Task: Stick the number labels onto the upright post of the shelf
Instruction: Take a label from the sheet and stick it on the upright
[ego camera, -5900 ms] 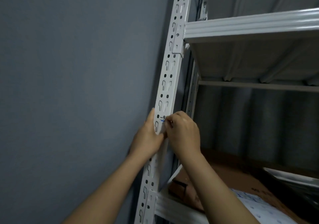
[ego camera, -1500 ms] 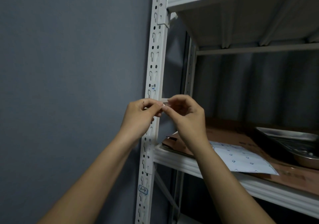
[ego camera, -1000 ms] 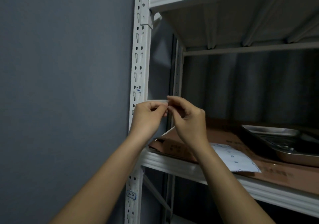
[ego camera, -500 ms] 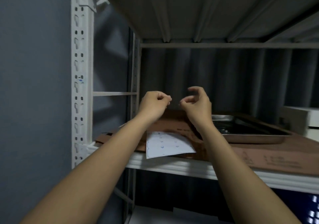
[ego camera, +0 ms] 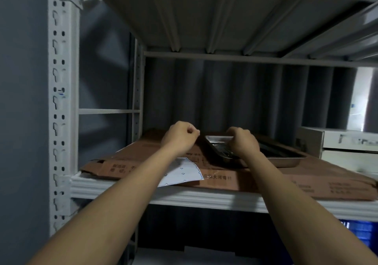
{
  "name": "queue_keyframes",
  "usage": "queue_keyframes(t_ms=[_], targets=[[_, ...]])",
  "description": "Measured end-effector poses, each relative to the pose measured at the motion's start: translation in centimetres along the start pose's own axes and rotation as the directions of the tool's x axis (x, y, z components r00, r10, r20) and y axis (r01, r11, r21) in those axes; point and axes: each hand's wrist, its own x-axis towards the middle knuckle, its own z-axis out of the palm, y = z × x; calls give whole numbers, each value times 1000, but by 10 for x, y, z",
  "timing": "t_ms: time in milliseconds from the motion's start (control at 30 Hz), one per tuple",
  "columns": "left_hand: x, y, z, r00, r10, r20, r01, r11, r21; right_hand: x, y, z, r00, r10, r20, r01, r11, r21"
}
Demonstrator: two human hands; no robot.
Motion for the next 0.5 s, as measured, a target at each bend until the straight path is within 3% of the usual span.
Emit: queue_keyframes(t_ms=[100,233,367,500], targets=[[-2,-5,-9,1000,1,-13,-2,999,-51,-1,-13,-1,996,-85,38,81,990,113],[-12,-13,-40,983,39,-180,-61,992,-114,-10,-62,-1,950,-298,-97,313,897,313],[-19,-31,-89,904,120,-411,-158,986,-58,-18,-128,2,848,-501,-171,524,748,407],[-29,-52,-150,804,167,-571,-196,981,12,-26,-201,11,793,-568,-219,587,618,523]])
